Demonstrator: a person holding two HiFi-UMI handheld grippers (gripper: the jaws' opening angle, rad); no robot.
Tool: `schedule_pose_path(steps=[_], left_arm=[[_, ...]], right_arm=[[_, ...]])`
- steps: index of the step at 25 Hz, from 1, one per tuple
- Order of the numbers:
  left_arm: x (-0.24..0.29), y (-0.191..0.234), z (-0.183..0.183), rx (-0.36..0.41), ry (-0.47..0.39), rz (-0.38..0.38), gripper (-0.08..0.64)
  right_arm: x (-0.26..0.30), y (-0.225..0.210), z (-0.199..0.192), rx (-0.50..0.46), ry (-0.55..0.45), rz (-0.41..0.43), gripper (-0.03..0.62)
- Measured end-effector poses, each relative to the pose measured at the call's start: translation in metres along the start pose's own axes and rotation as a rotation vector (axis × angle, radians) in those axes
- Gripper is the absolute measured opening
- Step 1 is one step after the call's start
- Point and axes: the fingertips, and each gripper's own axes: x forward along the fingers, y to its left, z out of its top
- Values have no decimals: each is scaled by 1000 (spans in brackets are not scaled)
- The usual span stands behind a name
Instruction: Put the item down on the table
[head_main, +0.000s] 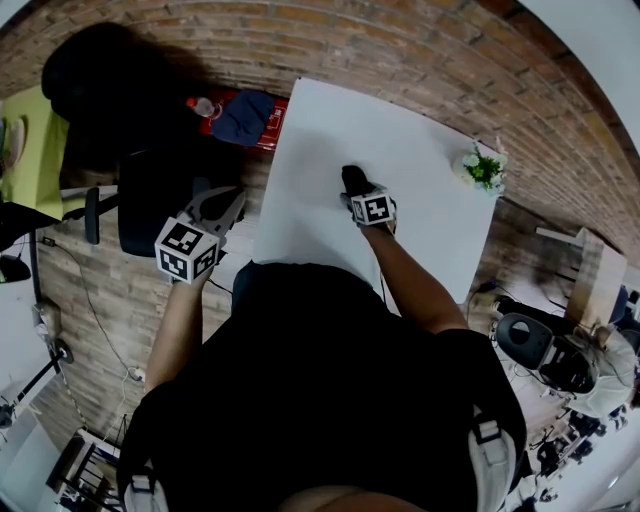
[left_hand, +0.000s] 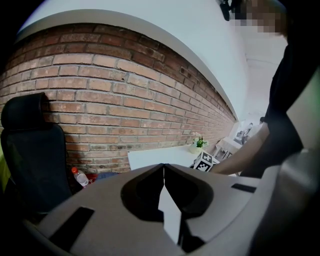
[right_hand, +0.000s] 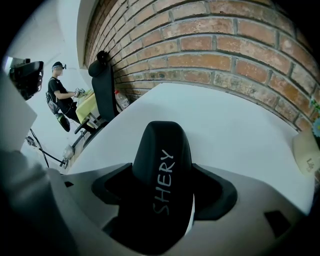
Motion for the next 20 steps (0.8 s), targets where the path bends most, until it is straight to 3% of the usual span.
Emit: schedule_pose_path(steps=[20], left_arm=[[-2,-2,-10,-18,7,-8,11]], right_arm=[[6,-5,-9,12,22,-18,371]])
